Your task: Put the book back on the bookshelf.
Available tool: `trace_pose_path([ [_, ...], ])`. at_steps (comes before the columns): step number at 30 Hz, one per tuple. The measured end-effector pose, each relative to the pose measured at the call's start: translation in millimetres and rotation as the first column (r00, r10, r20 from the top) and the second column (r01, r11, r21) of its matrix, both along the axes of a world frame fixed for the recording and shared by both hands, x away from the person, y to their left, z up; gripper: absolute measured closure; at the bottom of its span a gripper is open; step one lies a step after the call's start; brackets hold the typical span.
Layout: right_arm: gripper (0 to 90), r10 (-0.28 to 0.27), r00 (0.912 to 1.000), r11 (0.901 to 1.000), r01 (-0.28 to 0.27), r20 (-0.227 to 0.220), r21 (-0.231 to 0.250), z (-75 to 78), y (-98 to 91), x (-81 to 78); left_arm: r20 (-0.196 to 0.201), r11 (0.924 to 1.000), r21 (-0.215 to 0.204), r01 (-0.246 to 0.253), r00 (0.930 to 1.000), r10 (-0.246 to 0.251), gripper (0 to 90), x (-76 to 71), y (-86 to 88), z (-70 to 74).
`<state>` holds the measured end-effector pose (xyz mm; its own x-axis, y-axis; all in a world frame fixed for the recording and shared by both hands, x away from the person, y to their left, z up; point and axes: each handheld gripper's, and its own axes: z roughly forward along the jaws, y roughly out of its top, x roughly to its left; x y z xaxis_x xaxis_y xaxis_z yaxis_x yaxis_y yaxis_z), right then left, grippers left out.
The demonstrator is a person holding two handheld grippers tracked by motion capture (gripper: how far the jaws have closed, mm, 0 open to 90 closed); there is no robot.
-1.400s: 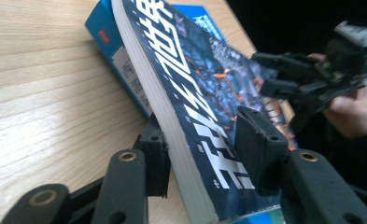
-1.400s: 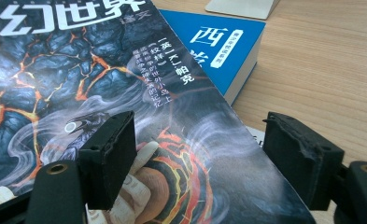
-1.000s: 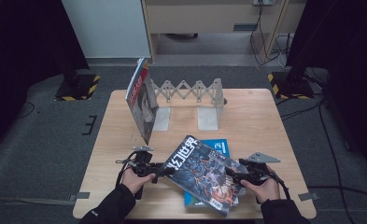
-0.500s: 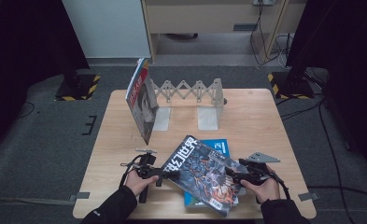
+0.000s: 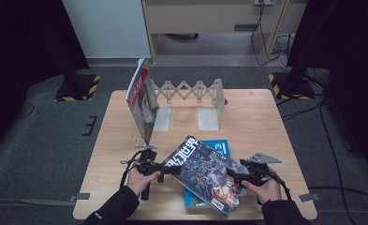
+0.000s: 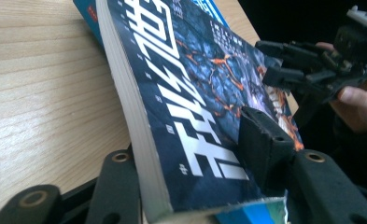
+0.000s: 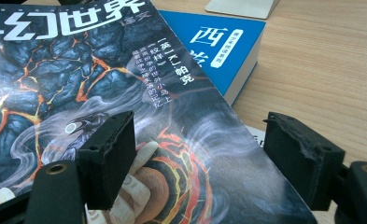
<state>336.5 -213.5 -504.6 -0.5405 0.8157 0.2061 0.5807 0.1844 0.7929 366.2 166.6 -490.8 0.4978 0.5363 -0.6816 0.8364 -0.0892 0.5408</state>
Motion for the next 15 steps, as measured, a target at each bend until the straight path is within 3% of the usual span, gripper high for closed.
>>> trace_pose_path([
  [6,25.7,-0.003,1.0,1.0,0.003,-0.004,0.007,-0.3,0.0,0.1,-0.027,0.9995,-0.026,-0.02,0.9995,0.019,62.3,4.9,-0.7,4.8],
  [15,25.8,-0.002,0.9999,0.9999,0.002,-0.016,0.013,0.0,-0.8,1.0,-0.023,0.9989,-0.039,-0.027,0.9994,0.026,67.2,6.8,-2.8,14.5],
])
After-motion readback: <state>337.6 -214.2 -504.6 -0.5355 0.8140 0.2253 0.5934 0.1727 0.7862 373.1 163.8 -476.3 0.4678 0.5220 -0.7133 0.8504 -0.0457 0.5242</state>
